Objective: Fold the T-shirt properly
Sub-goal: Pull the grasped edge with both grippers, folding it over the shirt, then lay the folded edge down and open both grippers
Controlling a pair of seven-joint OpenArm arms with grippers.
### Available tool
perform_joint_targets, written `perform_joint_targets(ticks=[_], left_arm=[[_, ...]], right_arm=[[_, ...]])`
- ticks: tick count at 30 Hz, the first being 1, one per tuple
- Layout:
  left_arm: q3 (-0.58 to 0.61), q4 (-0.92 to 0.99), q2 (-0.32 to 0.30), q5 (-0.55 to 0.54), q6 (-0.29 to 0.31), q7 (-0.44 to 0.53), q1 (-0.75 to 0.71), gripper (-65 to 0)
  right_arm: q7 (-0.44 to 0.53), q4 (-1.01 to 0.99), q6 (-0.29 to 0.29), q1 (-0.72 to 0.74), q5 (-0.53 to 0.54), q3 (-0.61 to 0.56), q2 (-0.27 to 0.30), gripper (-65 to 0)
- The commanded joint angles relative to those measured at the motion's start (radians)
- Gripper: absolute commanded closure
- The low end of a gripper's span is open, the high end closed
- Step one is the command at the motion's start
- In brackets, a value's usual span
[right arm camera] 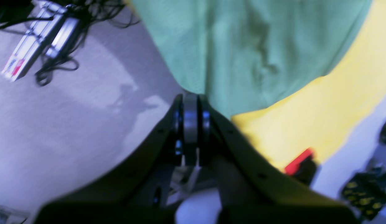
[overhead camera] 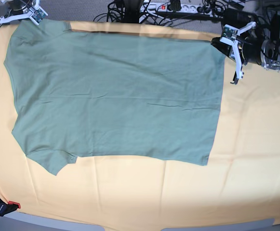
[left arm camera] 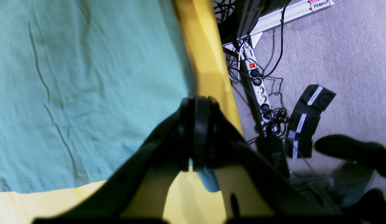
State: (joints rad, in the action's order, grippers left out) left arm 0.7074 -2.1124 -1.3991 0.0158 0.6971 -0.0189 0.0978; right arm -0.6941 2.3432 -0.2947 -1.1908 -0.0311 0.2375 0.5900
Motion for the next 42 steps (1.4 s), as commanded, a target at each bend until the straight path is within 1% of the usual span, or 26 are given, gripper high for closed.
perform_joint_targets(ticks=[1, 3, 6, 8, 10, 12, 14, 15, 17, 18, 21, 24, 26, 29, 30, 34, 36, 39, 42], left_arm=[[-0.010, -0.008, -0.020, 0.006, 0.001, 0.015, 0.014, 0.0], [-0.010, -0.008, -0.003, 0.033, 0.001, 0.015, 0.019, 0.0], [-0.010, -0.008, 0.040, 0.035, -0.003, 0.012, 0.022, 0.0], [-0.010, -0.008, 0.079, 0.036, -0.039, 0.009, 0.022, 0.0], [-0.010, -0.008, 0.124, 0.036, -0.074, -0.024, 0.022, 0.0], [-0.010, -0.008, 0.166, 0.040, -0.134, -0.099, 0.022, 0.0], [-0.010, -0.007, 0.202, 0.066, -0.214, -0.178, 0.022, 0.0], [-0.010, -0.005, 0.220, 0.094, -0.256, -0.204, 0.022, 0.0], [-0.010, 0.005, 0.252, 0.147, -0.325, -0.223, 0.023, 0.0], [-0.010, 0.014, 0.265, 0.166, -0.341, -0.223, 0.026, 0.0], [-0.013, 0.061, 0.301, 0.203, -0.367, -0.222, 0.034, 0.0], [-0.023, 0.120, 0.332, 0.220, -0.417, -0.222, 0.033, 0.0], [-0.034, 0.155, 0.353, 0.220, -0.455, -0.222, 0.034, 0.0], [-0.047, 0.190, 0.376, 0.220, -0.470, -0.222, 0.033, 0.0], [-0.049, 0.197, 0.381, 0.220, -0.471, -0.223, 0.033, 0.0], [-0.050, 0.212, 0.383, 0.224, -0.517, -0.237, 0.033, 0.0], [-0.050, 0.212, 0.383, 0.237, -0.539, -0.252, 0.033, 0.0], [-0.050, 0.212, 0.382, 0.259, -0.558, -0.282, 0.033, 0.0], [-0.050, 0.212, 0.382, 0.294, -0.560, -0.283, 0.033, 0.0]], right_arm=[[0.036, 0.013, 0.021, -0.009, -0.027, 0.007, 0.009, 0.0], [0.078, 0.013, 0.030, 0.011, -0.037, 0.007, 0.009, 0.0], [0.118, 0.013, 0.010, 0.072, -0.010, 0.006, 0.009, 0.0], [0.153, 0.013, -0.007, 0.123, 0.020, 0.006, 0.009, 0.0], [0.180, 0.013, -0.023, 0.177, 0.039, 0.006, 0.009, 0.0], [0.186, 0.005, -0.027, 0.229, 0.039, 0.006, 0.009, 0.0], [0.187, -0.030, -0.027, 0.279, 0.039, 0.006, 0.009, 0.0], [0.187, -0.048, -0.028, 0.303, 0.043, 0.006, 0.009, 0.0], [0.191, -0.088, -0.041, 0.359, 0.080, 0.006, 0.009, 0.0], [0.194, -0.111, -0.060, 0.386, 0.099, 0.006, 0.009, 0.0], [0.198, -0.186, -0.105, 0.463, 0.133, 0.006, 0.009, 0.0], [0.198, -0.262, -0.108, 0.525, 0.137, 0.006, 0.009, 0.0], [0.198, -0.309, -0.111, 0.569, 0.167, 0.006, 0.009, 0.0], [0.198, -0.355, -0.161, 0.620, 0.201, 0.006, 0.009, 0.0], [0.198, -0.365, -0.168, 0.632, 0.203, 0.006, 0.010, 0.0], [0.197, -0.388, -0.142, 0.671, 0.204, 0.006, 0.009, 0.0], [0.198, -0.389, -0.139, 0.676, 0.203, 0.006, 0.010, 0.0], [0.198, -0.390, -0.139, 0.676, 0.203, 0.006, 0.009, 0.0], [0.198, -0.390, -0.103, 0.676, 0.203, 0.006, 0.009, 0.0]])
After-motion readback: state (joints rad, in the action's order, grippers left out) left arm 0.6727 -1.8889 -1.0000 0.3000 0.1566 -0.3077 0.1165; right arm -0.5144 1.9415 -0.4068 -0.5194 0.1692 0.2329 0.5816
